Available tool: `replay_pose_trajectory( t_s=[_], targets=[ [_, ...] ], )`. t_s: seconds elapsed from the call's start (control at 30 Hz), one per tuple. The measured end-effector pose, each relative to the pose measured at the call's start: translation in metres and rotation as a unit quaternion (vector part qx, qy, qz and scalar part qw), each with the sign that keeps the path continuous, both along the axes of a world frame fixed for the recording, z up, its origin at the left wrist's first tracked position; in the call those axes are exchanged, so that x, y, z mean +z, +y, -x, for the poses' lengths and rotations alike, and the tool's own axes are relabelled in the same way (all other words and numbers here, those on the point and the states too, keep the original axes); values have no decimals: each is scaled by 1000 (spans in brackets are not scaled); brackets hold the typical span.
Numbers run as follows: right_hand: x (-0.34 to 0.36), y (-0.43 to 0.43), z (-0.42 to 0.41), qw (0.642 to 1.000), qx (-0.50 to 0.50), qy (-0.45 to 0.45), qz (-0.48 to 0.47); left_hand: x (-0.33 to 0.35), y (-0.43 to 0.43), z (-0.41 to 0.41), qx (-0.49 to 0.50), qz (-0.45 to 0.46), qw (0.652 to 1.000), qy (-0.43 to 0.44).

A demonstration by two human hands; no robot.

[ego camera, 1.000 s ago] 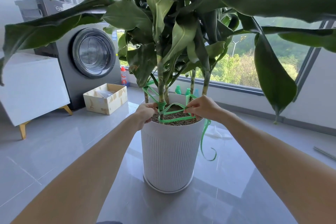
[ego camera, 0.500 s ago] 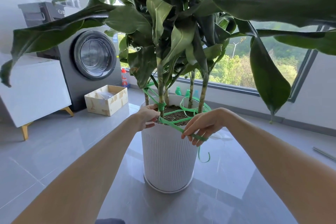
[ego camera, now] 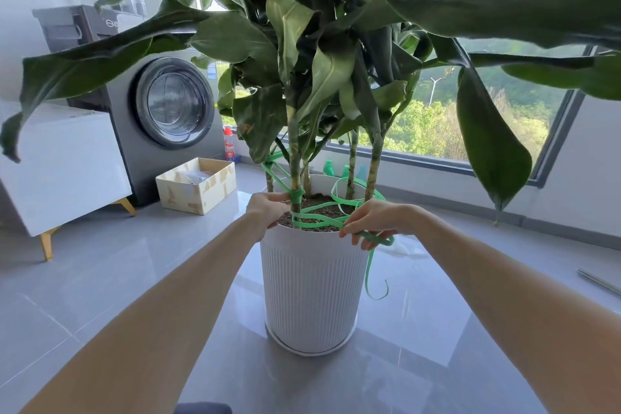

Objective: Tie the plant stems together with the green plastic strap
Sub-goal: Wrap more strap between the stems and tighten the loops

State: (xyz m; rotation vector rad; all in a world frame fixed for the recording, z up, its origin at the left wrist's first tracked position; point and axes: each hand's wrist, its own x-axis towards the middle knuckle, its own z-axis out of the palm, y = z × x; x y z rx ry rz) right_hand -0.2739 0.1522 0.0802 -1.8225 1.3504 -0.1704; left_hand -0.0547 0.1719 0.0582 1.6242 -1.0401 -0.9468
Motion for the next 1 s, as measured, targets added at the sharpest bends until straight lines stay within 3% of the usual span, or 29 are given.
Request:
replay_pose_trajectory(
  t_s=[0.1, 0.17, 0.23, 0.3, 0.4, 0.5, 0.6, 0.7, 0.87, 0.93, 1.0],
  targets=[
    [1, -2, 0, 1000, 6, -4, 14, 0, -1, -1, -20, 8, 998, -53],
    [1, -2, 1, 1000, 7, -6, 11, 4, 3, -1, -4, 16, 987, -162],
    [1, -2, 4, 1000, 5, -8, 3, 8, 12, 1, 10, 34, 925, -378],
    [1, -1, 6, 1000, 8, -4, -1, 9, 17, 9, -14, 117, 860, -496],
    [2, 0, 5, 1000, 15, -1, -8, 9, 17, 17, -162, 182, 833, -498],
    [3, 1, 5, 1000, 23, -10, -17, 1, 14, 19, -259, 120, 839, -463],
    [7, 3, 5, 999, 33, -3, -23, -1, 14, 17, -255, 100, 859, -433],
    [3, 4, 10, 992, 63, 107, -18, 4, 16, 7, -247, 108, 864, -425],
    [-12, 2, 21, 954, 95, 249, 140, 0, 17, -19, -228, 88, 881, -406],
    [-14, 2, 20, 945, 80, 270, 165, -2, 19, -25, -222, 81, 877, -419],
    [-13, 4, 14, 957, 82, 248, 125, -2, 19, -28, -213, 73, 871, -436]
  ],
)
